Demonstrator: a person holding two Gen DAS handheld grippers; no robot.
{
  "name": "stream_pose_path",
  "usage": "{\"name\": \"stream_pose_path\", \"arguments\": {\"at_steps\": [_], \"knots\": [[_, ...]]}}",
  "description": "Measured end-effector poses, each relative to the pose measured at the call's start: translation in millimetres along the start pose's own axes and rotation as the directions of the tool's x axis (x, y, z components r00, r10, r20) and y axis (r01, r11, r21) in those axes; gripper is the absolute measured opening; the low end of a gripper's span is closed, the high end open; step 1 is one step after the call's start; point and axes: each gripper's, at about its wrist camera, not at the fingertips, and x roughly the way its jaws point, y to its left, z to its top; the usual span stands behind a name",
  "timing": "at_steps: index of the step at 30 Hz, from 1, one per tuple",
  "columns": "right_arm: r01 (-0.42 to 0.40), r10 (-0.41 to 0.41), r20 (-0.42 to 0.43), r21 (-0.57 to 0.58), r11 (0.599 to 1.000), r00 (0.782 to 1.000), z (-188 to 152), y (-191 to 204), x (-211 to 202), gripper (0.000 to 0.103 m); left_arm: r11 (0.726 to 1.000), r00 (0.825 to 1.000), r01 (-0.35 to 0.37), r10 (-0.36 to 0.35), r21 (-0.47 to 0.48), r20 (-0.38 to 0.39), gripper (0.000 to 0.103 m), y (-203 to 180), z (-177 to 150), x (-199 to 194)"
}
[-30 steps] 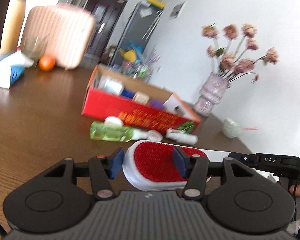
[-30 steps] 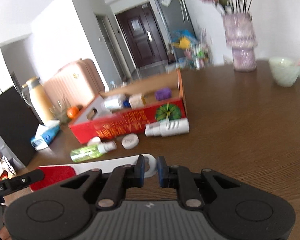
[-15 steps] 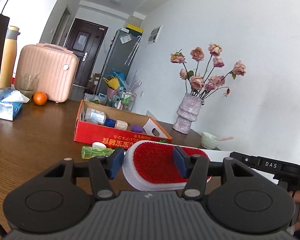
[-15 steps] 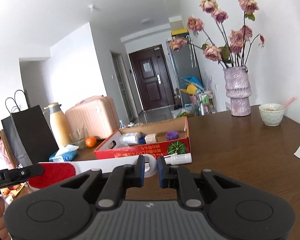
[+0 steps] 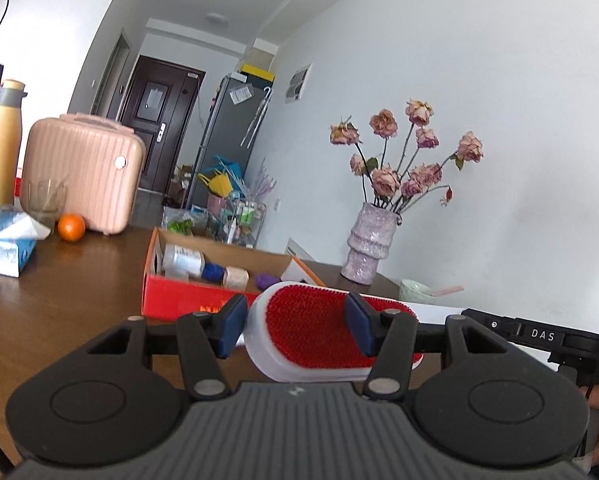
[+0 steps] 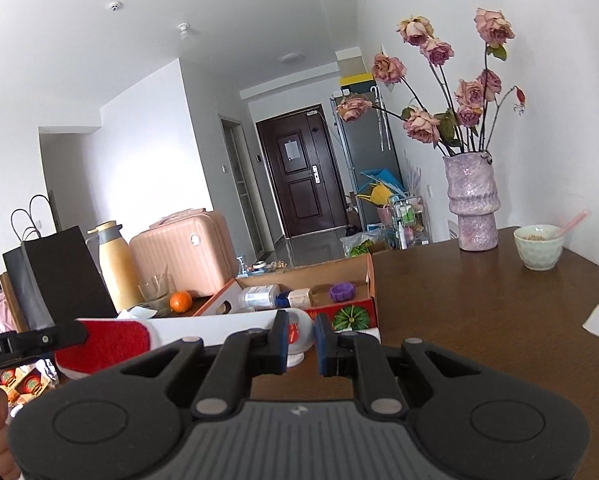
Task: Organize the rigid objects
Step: 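Lift and carry the red lint brush with both grippers over the box, then lower the lint brush into the box and open both grippers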
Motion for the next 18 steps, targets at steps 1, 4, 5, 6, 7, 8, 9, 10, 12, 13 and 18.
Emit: {"name": "stream_pose_path", "arguments": {"at_steps": [1, 4, 5, 6, 7, 8, 9, 10, 12, 13, 18], "knots": [[0.001, -0.001, 0.001, 0.001, 1.0, 1.0, 3.4, 0.7, 5.9, 0.014, 1.0, 1.0, 0.0, 0.0, 0.0, 0.0, 0.055, 2.1, 3.9, 4.4], [0.005, -0.005, -0.008, 0.007, 1.0, 1.0, 15.8, 0.4, 30.5, 0.014, 1.0, 1.0, -0.003, 0.003, 0.002, 0.0, 0.055, 11.9, 17.2, 23.2], [0.006, -0.006, -0.012, 0.009, 1.0, 1.0, 19.9, 1.1, 38.5, 0.014, 1.0, 1.0, -0.006, 0.006, 0.005, 0.002, 0.055, 15.6, 23.4, 31.8], [0.009, -0.009, -0.012, 0.007, 1.0, 1.0, 25.0, 1.7, 47.7, 0.014, 1.0, 1.0, -0.006, 0.006, 0.008, 0.006, 0.055, 19.3, 29.5, 39.6], [0.013, -0.013, -0.011, 0.005, 1.0, 1.0, 30.8, 1.8, 58.5, 0.014, 1.0, 1.0, -0.004, 0.004, 0.01, 0.008, 0.055, 23.5, 35.6, 48.1], [0.014, -0.014, -0.014, 0.006, 1.0, 1.0, 36.3, 1.4, 68.5, 0.014, 1.0, 1.0, -0.001, 0.001, 0.008, 0.008, 0.055, 28.6, 41.9, 56.9], [0.016, -0.016, -0.02, 0.009, 1.0, 1.0, 41.8, 0.9, 79.5, 0.014, 1.0, 1.0, -0.001, 0.0, 0.007, 0.007, 0.055, 33.1, 47.1, 66.4], [0.015, -0.014, -0.024, 0.012, 1.0, 1.0, 47.3, -0.3, 92.2, 0.014, 1.0, 1.0, -0.002, 0.002, 0.006, 0.004, 0.055, 38.7, 52.5, 77.4], [0.019, -0.018, -0.037, 0.017, 1.0, 0.999, 55.6, -2.8, 116.0, 0.014, 1.0, 1.0, -0.005, 0.004, -0.016, -0.015, 0.055, 52.0, 62.3, 101.6], [0.018, -0.017, -0.044, 0.026, 1.0, 0.999, 59.6, -5.5, 130.5, 0.014, 1.0, 1.0, -0.006, 0.006, -0.018, -0.023, 0.055, 57.4, 65.7, 112.9], [0.024, -0.018, -0.099, 0.061, 0.998, 0.995, 69.6, -21.4, 199.4, 0.015, 0.999, 0.998, -0.021, 0.019, -0.037, -0.061, 0.055, 85.1, 77.9, 171.5]]}}
